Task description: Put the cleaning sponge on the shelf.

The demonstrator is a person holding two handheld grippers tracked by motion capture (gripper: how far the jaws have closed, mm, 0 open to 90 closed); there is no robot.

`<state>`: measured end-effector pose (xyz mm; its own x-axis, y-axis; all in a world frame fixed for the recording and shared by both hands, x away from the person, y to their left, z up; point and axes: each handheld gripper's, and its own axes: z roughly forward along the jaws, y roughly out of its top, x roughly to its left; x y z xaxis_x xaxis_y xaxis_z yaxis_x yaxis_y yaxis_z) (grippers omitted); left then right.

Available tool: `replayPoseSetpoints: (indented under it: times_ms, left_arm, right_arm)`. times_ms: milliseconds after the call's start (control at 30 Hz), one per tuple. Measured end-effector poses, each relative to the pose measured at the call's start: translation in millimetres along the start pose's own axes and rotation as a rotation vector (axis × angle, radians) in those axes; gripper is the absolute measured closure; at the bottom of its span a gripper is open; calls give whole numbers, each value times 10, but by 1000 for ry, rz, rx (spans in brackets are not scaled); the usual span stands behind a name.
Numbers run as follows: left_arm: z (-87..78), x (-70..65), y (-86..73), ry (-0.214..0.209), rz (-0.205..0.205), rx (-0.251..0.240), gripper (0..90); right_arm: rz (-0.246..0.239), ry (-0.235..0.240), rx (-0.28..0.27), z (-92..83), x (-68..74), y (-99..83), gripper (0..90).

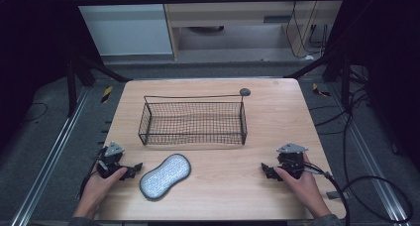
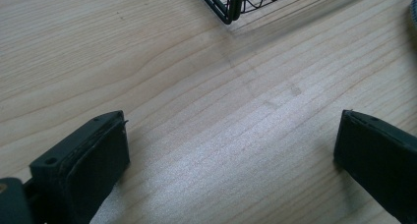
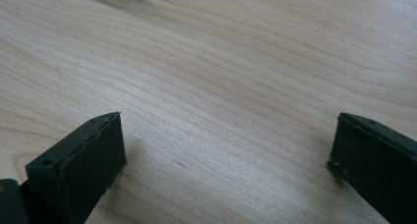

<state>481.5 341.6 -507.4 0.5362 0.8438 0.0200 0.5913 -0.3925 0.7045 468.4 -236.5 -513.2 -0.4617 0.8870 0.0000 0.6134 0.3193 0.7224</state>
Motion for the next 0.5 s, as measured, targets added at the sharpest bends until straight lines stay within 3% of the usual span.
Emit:
replayPoseSetpoints:
  times_ms: [133,400,500]
  left_arm:
    - [-44,-48,30,2,26,13,40]
    - [-250,-150,134,14,12,11,43]
    - [-372,-263,219,-1,47,25,50]
  right_arm:
    - [-1,1,0,0,-1,0,4]
    - [-3,0,0,-5,-2,-6,4]
    - [-8,3,-1,-5,-8,-7,4]
